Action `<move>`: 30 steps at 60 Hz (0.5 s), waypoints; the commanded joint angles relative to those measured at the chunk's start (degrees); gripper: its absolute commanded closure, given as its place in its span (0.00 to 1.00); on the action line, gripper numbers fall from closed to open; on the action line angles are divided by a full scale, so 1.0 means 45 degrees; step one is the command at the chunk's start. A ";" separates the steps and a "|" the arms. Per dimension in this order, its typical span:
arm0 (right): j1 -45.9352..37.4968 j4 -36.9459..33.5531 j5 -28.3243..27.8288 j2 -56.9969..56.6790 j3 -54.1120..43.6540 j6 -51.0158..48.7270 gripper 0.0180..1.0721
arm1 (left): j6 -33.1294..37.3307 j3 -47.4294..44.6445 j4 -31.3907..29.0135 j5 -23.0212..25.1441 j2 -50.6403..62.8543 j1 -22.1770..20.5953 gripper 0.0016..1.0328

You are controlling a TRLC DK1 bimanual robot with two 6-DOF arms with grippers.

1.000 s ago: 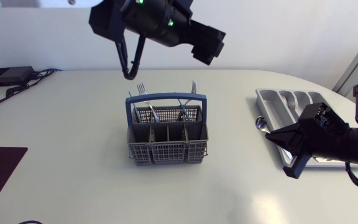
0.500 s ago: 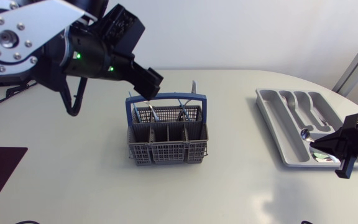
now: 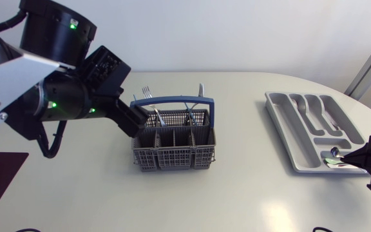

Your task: Sort the cutlery from the basket into the organizer compartments.

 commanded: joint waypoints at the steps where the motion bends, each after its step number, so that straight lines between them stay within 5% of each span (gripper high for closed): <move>1: -0.0103 0.0579 0.0233 0.0578 0.0220 -0.0528 0.95 | 0.0271 -0.0588 0.0002 0.0032 -0.0381 -0.0024 0.05; 26: -0.0045 0.2239 0.1620 0.1516 0.0708 -0.1466 0.94 | 0.0583 -0.2131 -0.0193 0.0599 -0.1690 0.0933 0.05; 30: -0.0025 0.2786 0.1757 0.1516 0.0376 -0.1544 0.88 | 0.0583 -0.2171 -0.0135 0.0657 -0.1690 0.0991 0.05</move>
